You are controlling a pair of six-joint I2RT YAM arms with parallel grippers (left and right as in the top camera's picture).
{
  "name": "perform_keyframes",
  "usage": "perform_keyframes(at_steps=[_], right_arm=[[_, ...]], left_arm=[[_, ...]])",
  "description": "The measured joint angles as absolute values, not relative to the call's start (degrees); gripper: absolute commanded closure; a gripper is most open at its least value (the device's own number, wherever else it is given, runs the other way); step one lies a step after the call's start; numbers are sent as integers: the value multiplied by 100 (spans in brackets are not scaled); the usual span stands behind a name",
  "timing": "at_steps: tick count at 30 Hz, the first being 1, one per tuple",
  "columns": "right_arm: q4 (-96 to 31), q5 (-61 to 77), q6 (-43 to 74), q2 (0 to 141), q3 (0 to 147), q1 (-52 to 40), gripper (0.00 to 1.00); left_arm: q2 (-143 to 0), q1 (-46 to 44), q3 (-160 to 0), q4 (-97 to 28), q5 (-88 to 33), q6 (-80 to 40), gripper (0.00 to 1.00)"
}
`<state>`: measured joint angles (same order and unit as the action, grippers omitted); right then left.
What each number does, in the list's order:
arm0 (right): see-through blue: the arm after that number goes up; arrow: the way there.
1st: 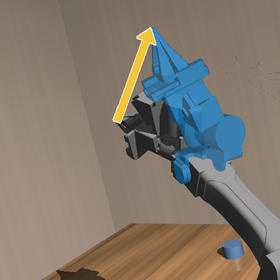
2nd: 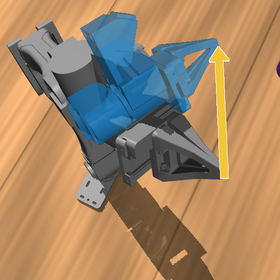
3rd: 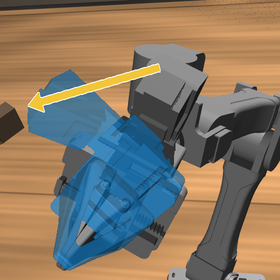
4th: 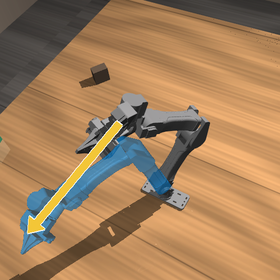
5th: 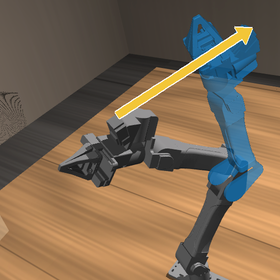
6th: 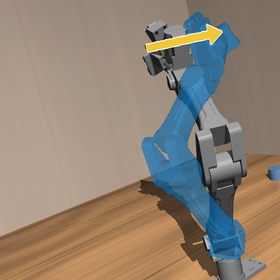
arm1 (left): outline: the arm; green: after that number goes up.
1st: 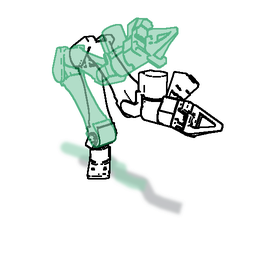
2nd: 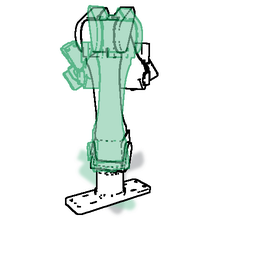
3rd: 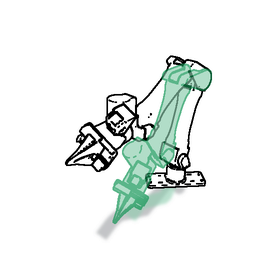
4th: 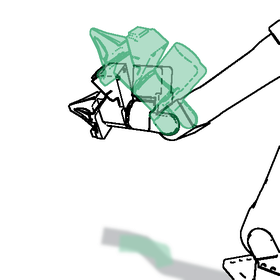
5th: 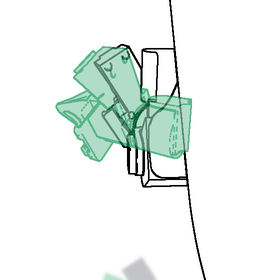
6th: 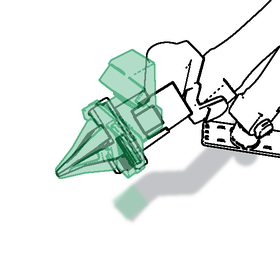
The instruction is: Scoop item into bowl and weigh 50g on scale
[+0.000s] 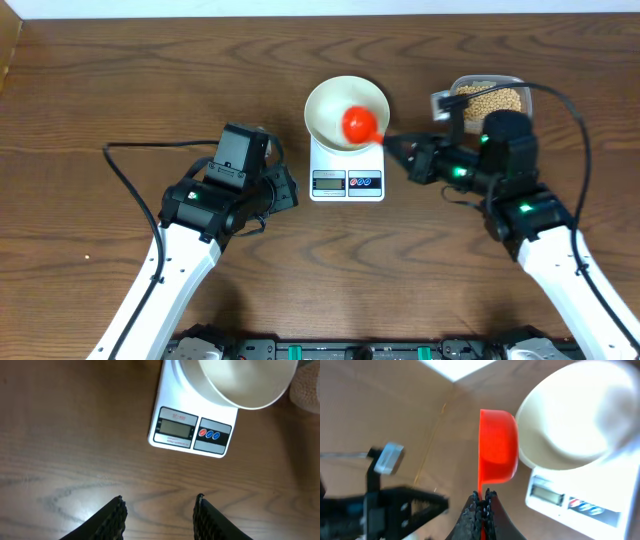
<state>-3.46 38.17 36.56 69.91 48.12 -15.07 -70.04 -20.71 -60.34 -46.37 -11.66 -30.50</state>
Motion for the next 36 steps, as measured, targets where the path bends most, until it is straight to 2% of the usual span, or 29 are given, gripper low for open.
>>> perform_keyframes(at_steps=[12, 18, 21, 26, 31, 33, 36], right_arm=[[-963, 3774, 3457, 6716, 4816, -257, 99], [-2517, 3752, 2692, 6410, 5122, 342, 99], [-3599, 3675, 2161, 6399, 5787, 493, 99], [-4412, 3249, 1660, 6361, 6414, 502, 99], [-4543, 2786, 1437, 6364, 6416, 502, 99], [-4543, 2637, 1400, 6364, 6416, 502, 99], [-4512, 2462, 1393, 6364, 6418, 502, 99]], left_arm=[[-7004, -2075, -6034, -4226, -2049, -2196, 65], [-7105, -2342, -6034, -4007, -2274, -2134, 66], [-7247, -2731, -6034, -3765, -2209, -2182, 65], [-7564, -3474, -6034, -3573, -1778, -2683, 66], [-8093, -4060, -6034, -3404, -1520, -2860, 78], [-8416, -4185, -6034, -3361, -1376, -2877, 92], [-8958, -4200, -6034, -3092, -1155, -2917, 93]])
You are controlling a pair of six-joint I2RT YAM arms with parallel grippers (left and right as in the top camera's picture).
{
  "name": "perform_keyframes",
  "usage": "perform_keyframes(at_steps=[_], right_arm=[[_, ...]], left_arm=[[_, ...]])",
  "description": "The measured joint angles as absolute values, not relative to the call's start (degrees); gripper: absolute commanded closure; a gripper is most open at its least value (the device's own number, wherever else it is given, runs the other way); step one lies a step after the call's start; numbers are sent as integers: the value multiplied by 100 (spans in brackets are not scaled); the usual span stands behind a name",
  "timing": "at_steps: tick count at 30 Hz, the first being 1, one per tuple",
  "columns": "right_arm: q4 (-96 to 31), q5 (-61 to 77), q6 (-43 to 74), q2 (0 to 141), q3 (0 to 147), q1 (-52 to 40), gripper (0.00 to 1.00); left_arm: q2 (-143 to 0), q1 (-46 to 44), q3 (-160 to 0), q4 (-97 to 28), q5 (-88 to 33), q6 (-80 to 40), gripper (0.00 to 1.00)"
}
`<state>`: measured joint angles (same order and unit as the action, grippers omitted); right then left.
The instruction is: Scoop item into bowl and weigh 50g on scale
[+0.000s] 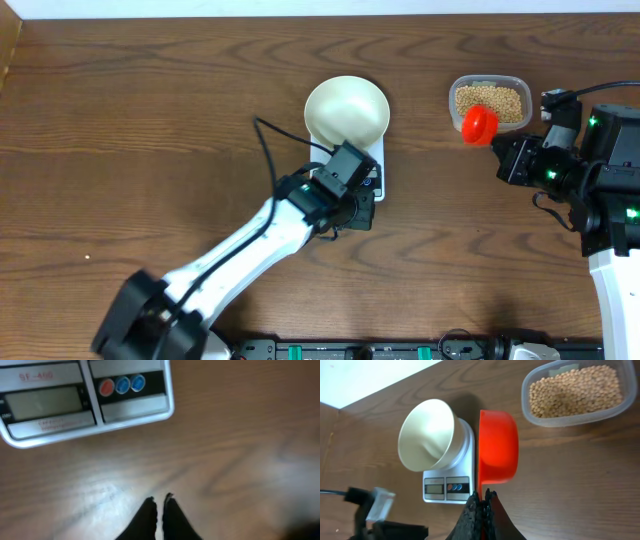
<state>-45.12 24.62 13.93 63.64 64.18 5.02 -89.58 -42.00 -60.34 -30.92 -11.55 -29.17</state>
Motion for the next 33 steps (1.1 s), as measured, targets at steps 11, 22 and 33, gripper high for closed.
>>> perform_keyframes(at_steps=[11, 22, 33], right_arm=[[-4447, 2121, 1393, 6364, 6418, 502, 99], [-4213, 1949, 1393, 6364, 6418, 502, 99], [-4193, 1922, 1393, 6364, 6418, 502, 99]], left_arm=[[-10252, -4200, -6029, -1745, -67, -2934, 92], [-10396, -4200, -6029, -1153, 1017, -2849, 92], [-10678, -4200, -6029, -958, 1155, -2849, 93]])
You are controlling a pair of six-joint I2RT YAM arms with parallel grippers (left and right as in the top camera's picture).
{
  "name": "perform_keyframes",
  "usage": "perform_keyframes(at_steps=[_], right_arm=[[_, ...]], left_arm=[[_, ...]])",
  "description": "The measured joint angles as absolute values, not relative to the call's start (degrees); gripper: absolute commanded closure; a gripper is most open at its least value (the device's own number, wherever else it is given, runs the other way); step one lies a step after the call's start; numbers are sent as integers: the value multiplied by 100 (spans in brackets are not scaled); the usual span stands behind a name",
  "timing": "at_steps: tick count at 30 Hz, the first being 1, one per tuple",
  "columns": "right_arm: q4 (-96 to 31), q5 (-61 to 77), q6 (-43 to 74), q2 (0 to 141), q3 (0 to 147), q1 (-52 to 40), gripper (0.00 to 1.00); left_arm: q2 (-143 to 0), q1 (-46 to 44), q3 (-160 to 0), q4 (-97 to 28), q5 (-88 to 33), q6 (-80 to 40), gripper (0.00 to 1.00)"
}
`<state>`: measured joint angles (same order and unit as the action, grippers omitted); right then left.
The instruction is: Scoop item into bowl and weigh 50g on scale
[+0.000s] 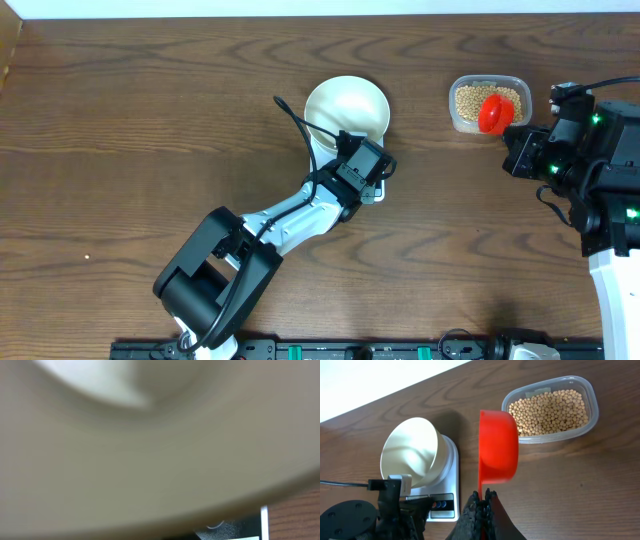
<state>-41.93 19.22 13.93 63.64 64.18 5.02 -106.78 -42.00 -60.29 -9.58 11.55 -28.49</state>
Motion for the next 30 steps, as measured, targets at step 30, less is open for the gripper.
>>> perform_keyframes(at_steps=[30], right_arm=[[-4176, 1837, 1393, 6364, 6418, 502, 99]], left_arm=[[-10676, -4206, -6029, -1046, 930, -2847, 92]])
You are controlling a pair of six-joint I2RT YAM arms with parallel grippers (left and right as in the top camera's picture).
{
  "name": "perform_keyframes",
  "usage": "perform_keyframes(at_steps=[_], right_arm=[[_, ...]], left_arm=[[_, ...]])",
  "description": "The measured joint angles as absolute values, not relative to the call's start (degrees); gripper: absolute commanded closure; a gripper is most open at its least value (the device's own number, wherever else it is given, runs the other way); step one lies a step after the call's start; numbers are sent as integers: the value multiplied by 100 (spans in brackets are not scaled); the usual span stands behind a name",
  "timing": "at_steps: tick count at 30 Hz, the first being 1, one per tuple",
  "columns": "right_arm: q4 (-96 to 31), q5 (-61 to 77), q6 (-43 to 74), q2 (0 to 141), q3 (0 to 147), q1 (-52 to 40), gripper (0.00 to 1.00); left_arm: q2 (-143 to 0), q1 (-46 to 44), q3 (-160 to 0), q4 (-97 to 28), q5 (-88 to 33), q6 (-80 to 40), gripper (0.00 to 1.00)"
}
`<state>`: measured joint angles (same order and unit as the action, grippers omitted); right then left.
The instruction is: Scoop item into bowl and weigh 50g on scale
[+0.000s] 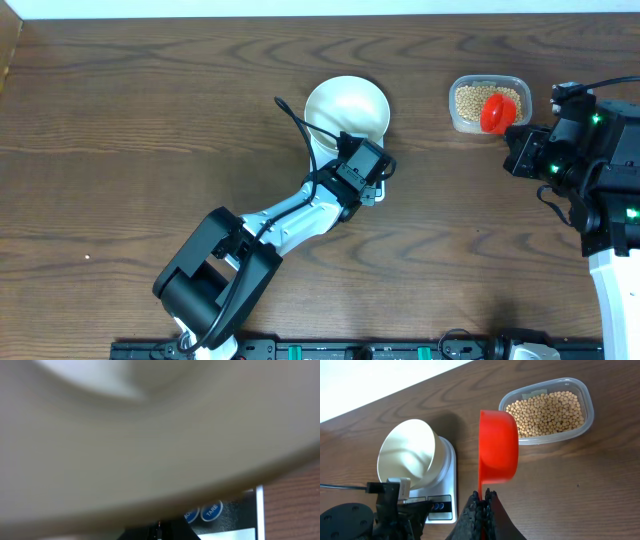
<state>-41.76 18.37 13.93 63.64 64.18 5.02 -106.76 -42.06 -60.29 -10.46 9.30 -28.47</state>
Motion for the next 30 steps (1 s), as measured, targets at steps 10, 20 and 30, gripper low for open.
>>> perform_keyframes(at_steps=[10, 20, 30], right_arm=[[-4178, 1835, 1393, 6364, 6418, 502, 99], [-4182, 1820, 1393, 6364, 6418, 502, 99], [-4187, 1820, 1393, 6364, 6418, 502, 99]], left_arm=[[-10674, -4206, -6029, -1048, 827, -2847, 93], [-10696, -4204, -6058, -1090, 808, -2847, 92], [-10722, -4219, -6163, -1413, 976, -2801, 93]])
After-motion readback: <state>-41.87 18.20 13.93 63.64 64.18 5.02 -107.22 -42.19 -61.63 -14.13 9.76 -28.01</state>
